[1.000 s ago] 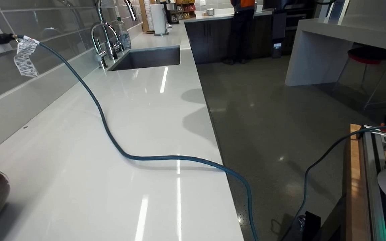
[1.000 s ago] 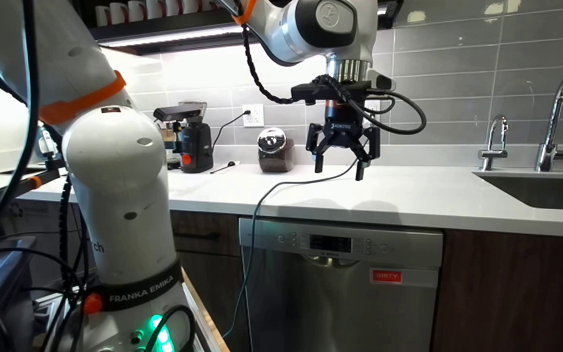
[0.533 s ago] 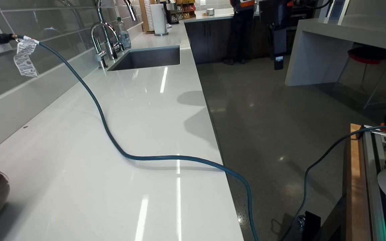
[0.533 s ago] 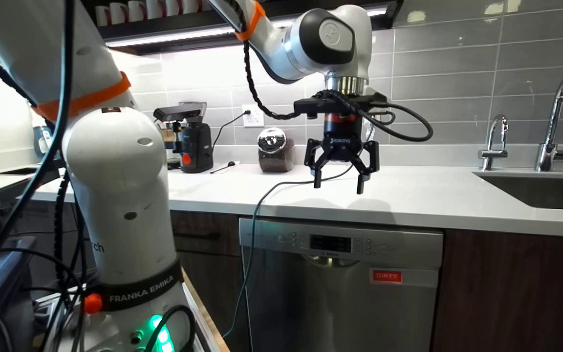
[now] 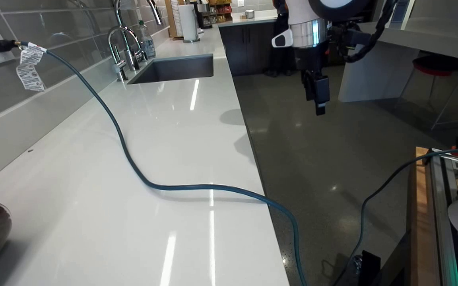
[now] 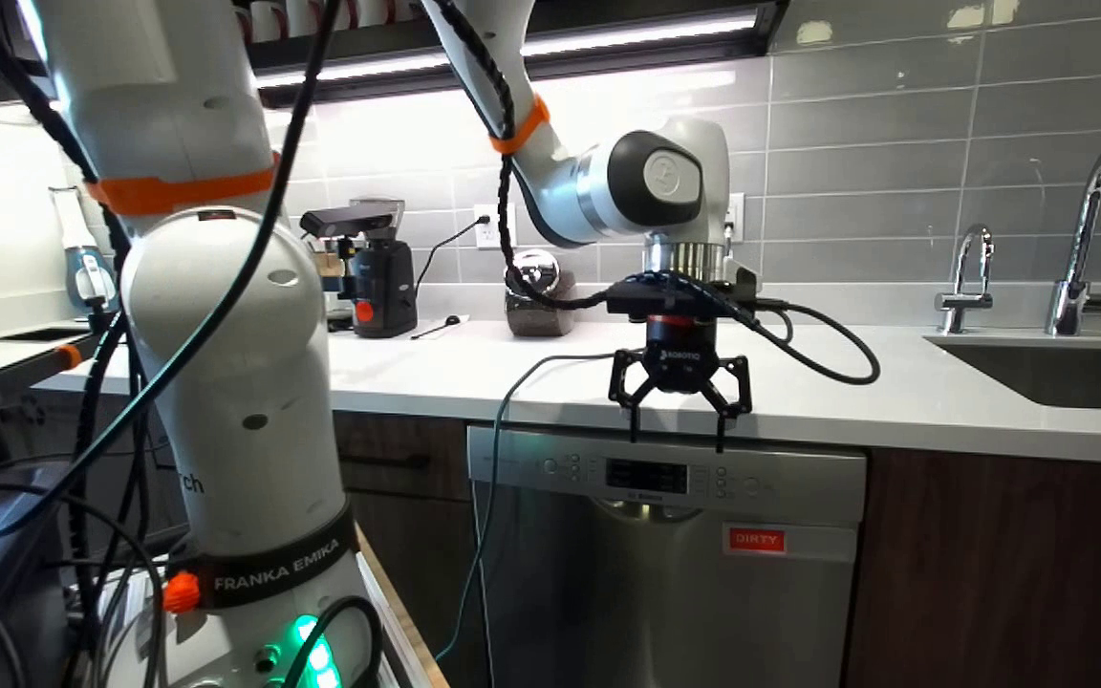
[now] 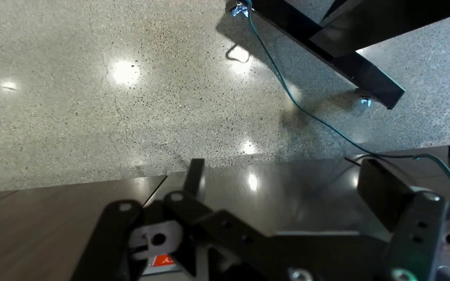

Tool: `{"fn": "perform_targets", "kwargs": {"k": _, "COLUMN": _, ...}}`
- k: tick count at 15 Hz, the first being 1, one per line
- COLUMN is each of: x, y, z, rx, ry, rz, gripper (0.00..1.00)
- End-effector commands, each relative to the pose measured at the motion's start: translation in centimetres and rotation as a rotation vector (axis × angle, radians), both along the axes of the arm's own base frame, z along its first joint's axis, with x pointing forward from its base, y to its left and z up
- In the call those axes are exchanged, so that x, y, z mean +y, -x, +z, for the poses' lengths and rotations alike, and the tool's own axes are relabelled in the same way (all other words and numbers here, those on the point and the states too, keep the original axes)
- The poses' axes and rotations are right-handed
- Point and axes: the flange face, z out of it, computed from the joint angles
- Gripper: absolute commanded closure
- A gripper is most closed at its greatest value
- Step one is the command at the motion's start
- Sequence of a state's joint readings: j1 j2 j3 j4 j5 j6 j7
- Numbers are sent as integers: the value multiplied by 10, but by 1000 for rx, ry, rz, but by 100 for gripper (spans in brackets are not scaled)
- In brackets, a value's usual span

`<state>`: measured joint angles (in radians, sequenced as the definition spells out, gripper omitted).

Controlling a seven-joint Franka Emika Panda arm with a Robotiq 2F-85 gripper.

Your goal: Press a button on the stove

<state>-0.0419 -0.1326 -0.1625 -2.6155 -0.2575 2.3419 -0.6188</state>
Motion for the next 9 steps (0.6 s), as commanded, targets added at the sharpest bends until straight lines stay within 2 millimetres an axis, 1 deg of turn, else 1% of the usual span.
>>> {"fn": "perform_targets", "kwargs": {"k": 1, "x": -8, "y": -11, "z": -40, "rx": -45, "ry": -49, "rz": 37, "gripper": 0}}
{"fn": "perform_targets", "kwargs": {"k": 3, "x": -6, "y": -14, "z": -57, "rx": -63, "ry": -93, "rz": 19, "gripper": 0}}
{"fn": "perform_targets", "kwargs": {"k": 4, "x": -4, "y": -11, "z": -38, "rx": -58, "ry": -59, "rz": 21, "gripper": 0}}
{"fn": "perform_targets", "kwargs": {"k": 6, "x": -5, "y": -12, "z": -53, "rx": -56, "ry": -80, "rz": 16, "gripper": 0}}
{"fn": "perform_targets", "kwargs": {"k": 9, "x": -5, "y": -12, "z": -56, "rx": -51, "ry": -82, "rz": 14, "gripper": 0}}
